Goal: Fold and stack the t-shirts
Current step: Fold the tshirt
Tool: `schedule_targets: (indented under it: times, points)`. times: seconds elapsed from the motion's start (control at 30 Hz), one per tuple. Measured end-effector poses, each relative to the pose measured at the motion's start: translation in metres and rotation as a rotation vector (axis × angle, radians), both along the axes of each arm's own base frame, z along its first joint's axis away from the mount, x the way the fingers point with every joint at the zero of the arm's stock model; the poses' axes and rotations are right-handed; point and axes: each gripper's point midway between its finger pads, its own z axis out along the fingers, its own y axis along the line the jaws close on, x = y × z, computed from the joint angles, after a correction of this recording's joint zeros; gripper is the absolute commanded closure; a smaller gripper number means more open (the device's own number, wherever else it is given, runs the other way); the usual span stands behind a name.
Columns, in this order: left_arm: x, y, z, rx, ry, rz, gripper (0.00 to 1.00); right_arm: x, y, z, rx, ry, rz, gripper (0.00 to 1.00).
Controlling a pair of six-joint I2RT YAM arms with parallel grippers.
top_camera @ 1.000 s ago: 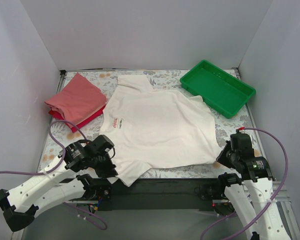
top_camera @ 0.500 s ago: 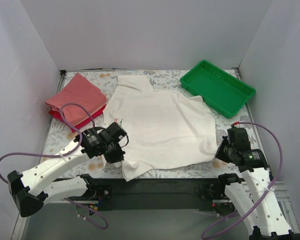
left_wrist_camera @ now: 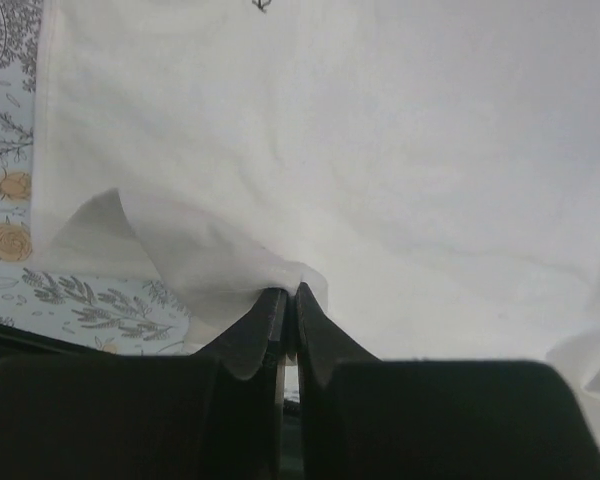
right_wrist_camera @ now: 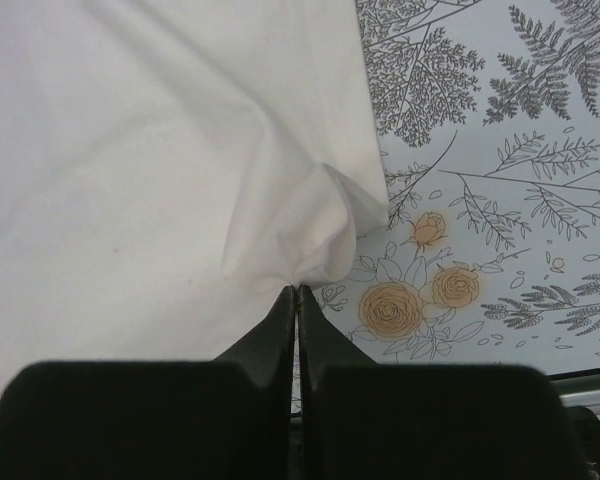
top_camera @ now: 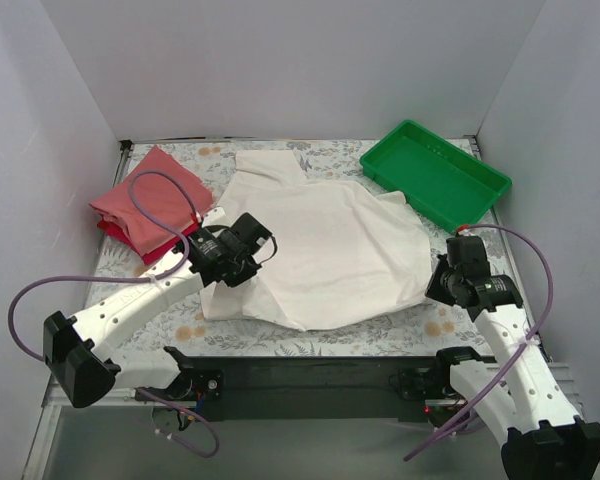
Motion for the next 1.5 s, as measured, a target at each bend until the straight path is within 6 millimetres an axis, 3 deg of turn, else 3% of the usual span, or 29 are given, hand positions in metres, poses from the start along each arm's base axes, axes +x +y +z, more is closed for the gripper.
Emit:
schedule_targets:
  times: [0.23, 0.6, 0.97, 1.4, 1.47, 1.5]
  points:
    - [0.049, 0.012, 0.006, -0.035, -0.084, 0.062, 1.0, 0.025, 0.0, 0.005, -0.024, -0.029, 0.001, 0.99]
    - [0.097, 0.004, 0.0, -0.031, -0.124, 0.032, 1.0, 0.055, -0.004, 0.014, -0.06, -0.083, -0.019, 0.99]
    - [0.139, 0.007, -0.003, -0.017, -0.163, 0.046, 1.0, 0.074, -0.01, -0.003, -0.1, -0.028, -0.031, 0.99]
    - [0.194, 0.013, -0.045, 0.034, -0.104, 0.064, 1.0, 0.105, -0.02, -0.03, -0.137, 0.038, -0.056, 0.96]
    - [0.203, 0.014, -0.05, 0.042, -0.099, 0.062, 1.0, 0.112, -0.021, -0.033, -0.143, 0.049, -0.052, 0.89]
    - [0.208, 0.015, -0.052, 0.046, -0.098, 0.063, 1.0, 0.117, -0.022, -0.035, -0.146, 0.047, -0.049, 0.81]
